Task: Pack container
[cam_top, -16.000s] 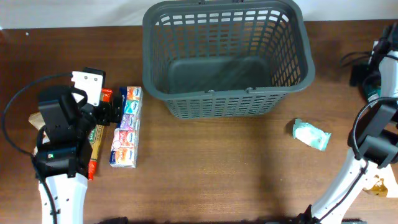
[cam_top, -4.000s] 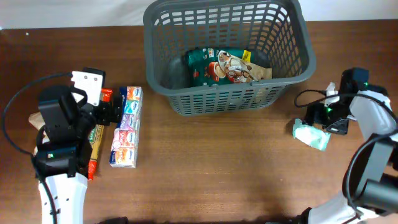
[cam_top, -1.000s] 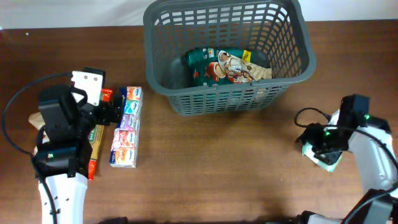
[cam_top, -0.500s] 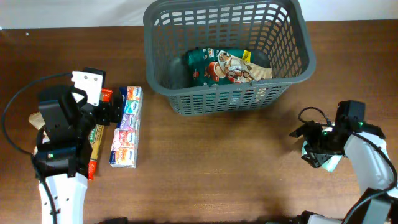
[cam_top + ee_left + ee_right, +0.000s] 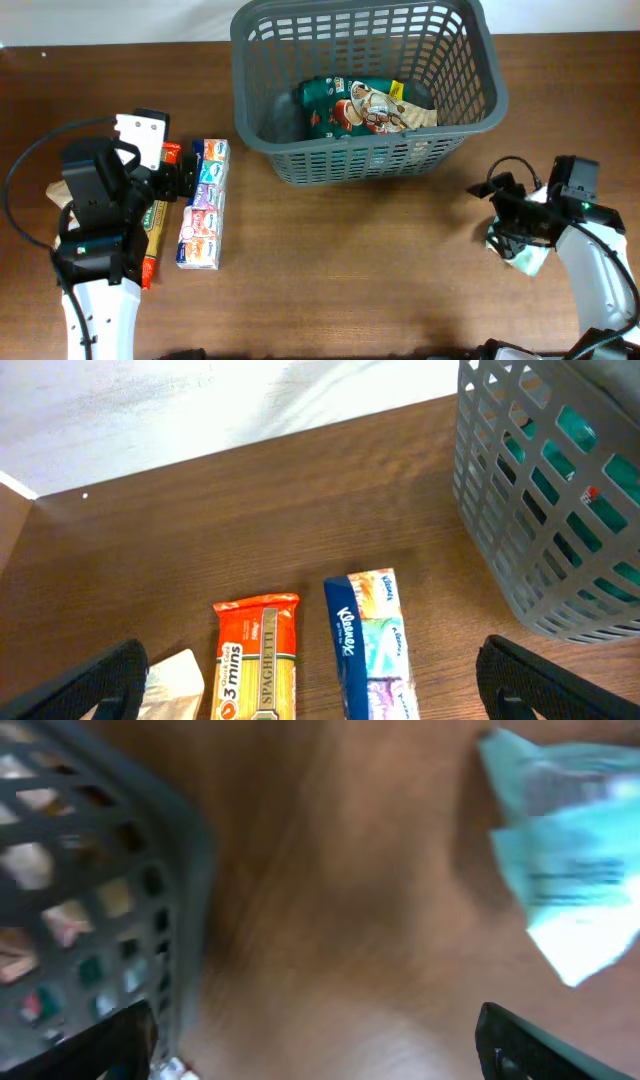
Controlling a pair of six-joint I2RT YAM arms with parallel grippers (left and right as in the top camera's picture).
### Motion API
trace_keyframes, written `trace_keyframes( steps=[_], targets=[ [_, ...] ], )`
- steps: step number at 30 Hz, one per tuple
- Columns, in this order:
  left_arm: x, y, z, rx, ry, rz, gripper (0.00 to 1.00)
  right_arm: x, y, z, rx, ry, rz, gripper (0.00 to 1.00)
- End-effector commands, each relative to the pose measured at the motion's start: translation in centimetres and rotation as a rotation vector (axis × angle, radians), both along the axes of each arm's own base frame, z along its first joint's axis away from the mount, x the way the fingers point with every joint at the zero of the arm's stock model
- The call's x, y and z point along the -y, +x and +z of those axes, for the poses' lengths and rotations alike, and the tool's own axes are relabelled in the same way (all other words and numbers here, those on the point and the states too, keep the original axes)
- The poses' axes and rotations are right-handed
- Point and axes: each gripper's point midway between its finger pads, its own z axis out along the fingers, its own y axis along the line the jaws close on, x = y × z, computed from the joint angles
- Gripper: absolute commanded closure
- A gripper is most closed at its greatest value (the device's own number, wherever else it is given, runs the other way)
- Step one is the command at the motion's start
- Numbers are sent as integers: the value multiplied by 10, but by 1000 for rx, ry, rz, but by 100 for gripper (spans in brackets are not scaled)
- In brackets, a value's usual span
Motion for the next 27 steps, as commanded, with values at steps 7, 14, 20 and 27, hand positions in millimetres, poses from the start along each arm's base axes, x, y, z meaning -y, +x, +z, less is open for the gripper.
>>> trace_keyframes(
  steps=[7,14,20,27],
  targets=[
    [1,2,8,19,3,-17,1,9,-28,-5,-187,-2,-198,0],
    [1,2,8,20,4,-17,1,23,-58,9,-324,-76,-347,0],
    [1,2,8,20,4,-17,1,45,-75,30,-350,-204,-460,1],
    [1,2,8,20,4,-17,1,62,-89,28,-398,-301,-535,1]
  ],
)
